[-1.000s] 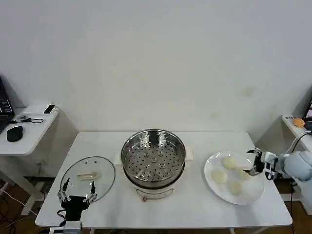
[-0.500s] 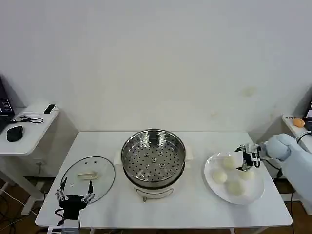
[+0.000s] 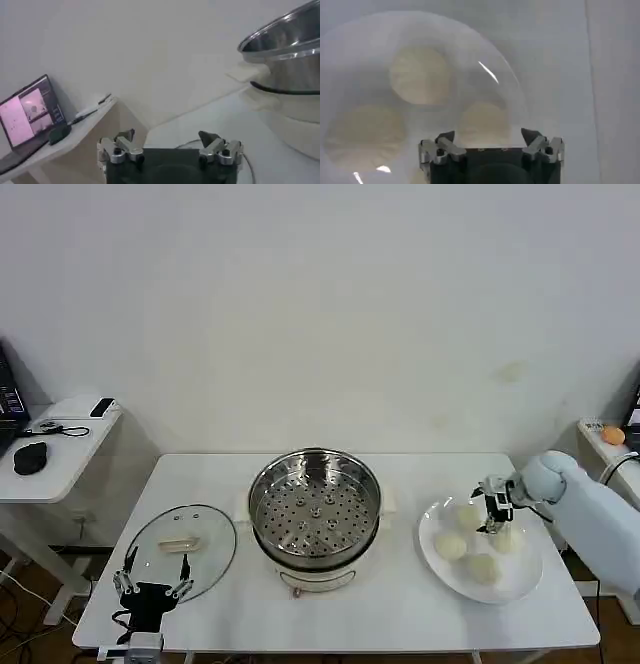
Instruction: Take steamed baozi put them in steamer then cover it.
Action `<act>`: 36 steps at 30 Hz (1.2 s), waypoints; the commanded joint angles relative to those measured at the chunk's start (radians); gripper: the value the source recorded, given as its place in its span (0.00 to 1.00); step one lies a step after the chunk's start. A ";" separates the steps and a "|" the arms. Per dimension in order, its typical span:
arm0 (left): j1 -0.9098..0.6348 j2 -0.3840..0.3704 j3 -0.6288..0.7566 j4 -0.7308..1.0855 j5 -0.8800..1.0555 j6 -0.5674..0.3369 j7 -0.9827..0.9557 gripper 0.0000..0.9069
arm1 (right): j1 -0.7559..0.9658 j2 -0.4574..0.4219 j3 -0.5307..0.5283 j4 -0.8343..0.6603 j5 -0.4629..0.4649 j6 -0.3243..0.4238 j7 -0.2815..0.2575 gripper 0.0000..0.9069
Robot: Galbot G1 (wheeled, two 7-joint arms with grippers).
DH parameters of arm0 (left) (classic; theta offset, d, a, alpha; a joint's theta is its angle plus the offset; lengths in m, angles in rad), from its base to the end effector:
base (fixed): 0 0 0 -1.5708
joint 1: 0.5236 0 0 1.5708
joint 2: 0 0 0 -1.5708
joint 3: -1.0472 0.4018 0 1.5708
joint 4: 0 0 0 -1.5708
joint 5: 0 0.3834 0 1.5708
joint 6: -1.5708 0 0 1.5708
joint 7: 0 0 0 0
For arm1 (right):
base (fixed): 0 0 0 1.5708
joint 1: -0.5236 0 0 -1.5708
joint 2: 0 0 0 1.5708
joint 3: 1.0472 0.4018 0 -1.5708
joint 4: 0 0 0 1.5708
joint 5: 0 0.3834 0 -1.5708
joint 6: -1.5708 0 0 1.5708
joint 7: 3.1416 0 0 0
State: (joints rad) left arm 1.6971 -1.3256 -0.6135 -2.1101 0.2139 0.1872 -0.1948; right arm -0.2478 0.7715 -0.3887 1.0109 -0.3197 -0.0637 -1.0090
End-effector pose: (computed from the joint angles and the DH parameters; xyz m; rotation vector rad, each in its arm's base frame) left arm 0.1449 0.0784 -0.3508 0.2314 -2.8153 -0.7210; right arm 0.5733 -0.2549 -0.2802 1.1066 -1.5549 1.3670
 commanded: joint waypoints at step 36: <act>0.002 0.013 -0.009 -0.006 -0.006 0.001 0.003 1.00 | 0.325 -0.138 -0.216 0.223 0.194 -0.067 -0.024 0.70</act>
State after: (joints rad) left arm 1.6987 -1.3116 -0.6223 -2.1167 0.2072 0.1887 -0.1918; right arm -0.0963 0.6861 -0.5071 1.1258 -0.2235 -0.1141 -1.0312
